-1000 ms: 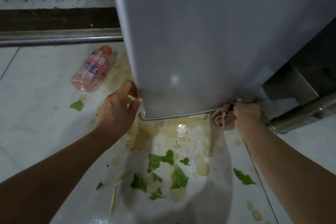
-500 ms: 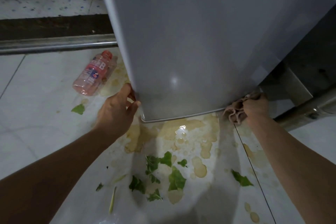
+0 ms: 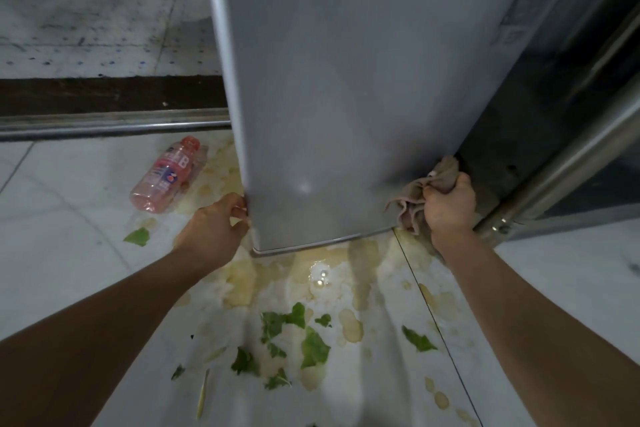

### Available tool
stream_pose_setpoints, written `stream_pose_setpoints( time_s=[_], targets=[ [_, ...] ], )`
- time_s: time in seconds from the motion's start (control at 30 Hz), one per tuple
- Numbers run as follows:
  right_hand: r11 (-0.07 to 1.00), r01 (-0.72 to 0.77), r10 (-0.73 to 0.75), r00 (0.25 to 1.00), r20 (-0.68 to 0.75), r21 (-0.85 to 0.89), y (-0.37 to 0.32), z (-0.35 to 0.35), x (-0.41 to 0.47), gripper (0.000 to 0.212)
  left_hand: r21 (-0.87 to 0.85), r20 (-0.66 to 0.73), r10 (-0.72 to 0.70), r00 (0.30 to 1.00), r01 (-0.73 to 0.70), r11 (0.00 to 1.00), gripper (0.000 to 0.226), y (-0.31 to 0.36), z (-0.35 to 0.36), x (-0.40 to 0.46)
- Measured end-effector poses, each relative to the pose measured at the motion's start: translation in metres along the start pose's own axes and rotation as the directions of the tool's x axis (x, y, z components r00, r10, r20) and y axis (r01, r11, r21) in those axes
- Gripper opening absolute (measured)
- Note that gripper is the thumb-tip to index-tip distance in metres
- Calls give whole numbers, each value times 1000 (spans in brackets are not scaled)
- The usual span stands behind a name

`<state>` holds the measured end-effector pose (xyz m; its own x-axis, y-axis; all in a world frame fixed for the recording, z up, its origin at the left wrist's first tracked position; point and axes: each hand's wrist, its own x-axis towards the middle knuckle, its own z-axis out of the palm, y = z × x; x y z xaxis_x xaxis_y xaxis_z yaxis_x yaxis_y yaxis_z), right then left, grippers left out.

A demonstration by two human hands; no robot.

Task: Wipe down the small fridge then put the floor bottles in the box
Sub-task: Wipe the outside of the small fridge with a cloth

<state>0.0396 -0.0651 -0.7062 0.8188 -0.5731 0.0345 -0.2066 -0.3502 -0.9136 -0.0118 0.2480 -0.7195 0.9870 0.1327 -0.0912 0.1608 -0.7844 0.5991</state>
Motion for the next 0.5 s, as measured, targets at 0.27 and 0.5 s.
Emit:
stream_pose_setpoints(
  time_s=[0.27,0.5],
  targets=[
    [953,207,-158,963,219,-222,-21,3,-71,29,49,57,31,998,-33,998,28,-3,-25,-15],
    [913,277,-163,921,355,-300,-46,12,-102,25,67,162,-12,987,1,998,25,4,-53,-24]
  ],
)
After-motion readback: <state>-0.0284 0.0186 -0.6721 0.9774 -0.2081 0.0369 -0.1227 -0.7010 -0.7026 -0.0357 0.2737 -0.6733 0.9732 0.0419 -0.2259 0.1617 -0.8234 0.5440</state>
